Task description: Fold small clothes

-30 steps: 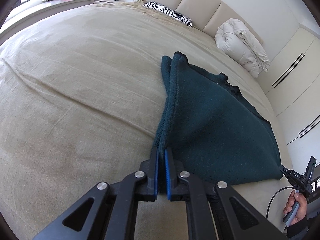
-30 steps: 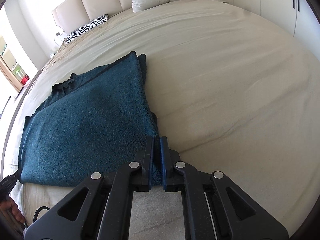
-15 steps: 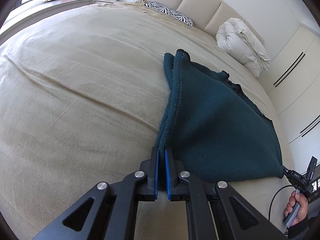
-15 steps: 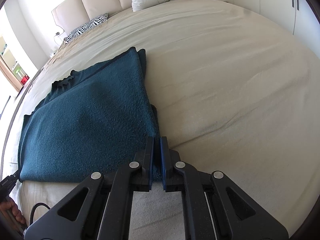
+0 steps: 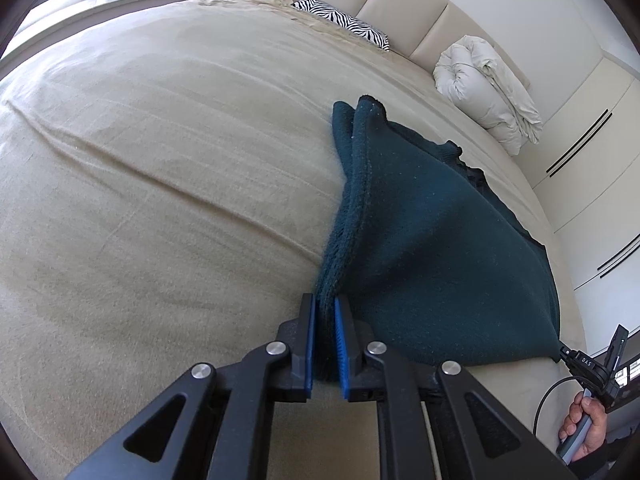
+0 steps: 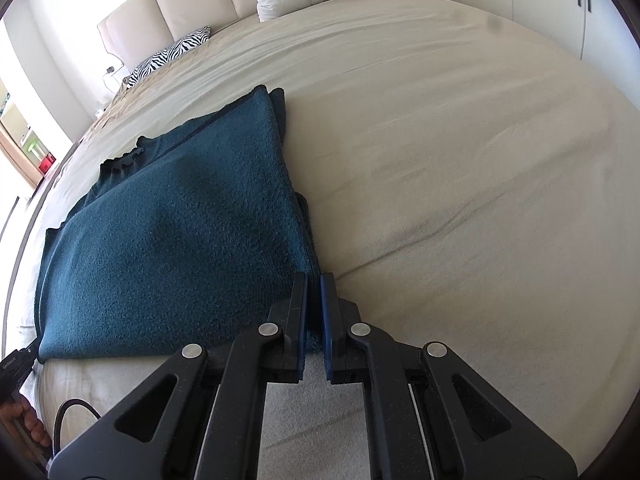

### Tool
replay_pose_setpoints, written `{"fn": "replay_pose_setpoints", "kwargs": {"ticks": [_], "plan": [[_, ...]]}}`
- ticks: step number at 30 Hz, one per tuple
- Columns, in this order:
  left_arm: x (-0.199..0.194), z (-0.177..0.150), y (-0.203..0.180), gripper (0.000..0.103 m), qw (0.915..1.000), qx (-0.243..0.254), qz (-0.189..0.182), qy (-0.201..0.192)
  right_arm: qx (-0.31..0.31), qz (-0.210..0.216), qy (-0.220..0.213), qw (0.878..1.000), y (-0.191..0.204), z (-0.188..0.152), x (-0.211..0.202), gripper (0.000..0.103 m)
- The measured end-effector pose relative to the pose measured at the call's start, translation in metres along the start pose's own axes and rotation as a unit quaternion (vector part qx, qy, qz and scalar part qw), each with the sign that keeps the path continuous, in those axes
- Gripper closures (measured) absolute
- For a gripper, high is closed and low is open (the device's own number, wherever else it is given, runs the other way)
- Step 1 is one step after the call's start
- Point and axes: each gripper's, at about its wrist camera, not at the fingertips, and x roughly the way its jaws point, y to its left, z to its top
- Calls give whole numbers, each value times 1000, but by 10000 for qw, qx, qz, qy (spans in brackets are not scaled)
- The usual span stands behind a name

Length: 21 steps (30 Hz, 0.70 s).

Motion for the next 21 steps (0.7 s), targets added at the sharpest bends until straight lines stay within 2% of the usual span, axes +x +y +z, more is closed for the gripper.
{"fn": "replay_pose_setpoints", "kwargs": {"ticks": [3,4,5,7,9,12,14,17,19,21], "plan": [[-5,1,2,83,9999,-101,-96,8,65,121,10,9999,-3,0,0,96],[-9,2,3,77,9999,-144,-92,6,95,155,29,9998,-5,0,-2,91],[-14,2,3,74,9998,-177,-75,-17,134,139,54,9998,-6,0,-5,86],[-27,5,3,66,9996,-229,-14,-147,247,40,-20,9997,-10,-1,-16,66],[-39,14,-3,63,9994,-152,14,-320,376,-99,-232,9990,-14,-1,-31,53],[-45,35,-27,63,9985,211,-13,-503,410,5,-427,9982,-6,11,-45,53],[-40,54,-51,60,9966,502,-111,-650,332,387,-480,9975,13,27,-46,53],[-17,82,-90,59,9929,874,-158,-787,187,1179,-405,9920,56,54,-29,53],[5,99,-115,59,9911,1075,-220,-753,138,1759,-171,9842,88,71,-6,53],[28,112,-137,59,9880,1326,-205,-765,182,2043,59,9787,121,85,21,53]]}}
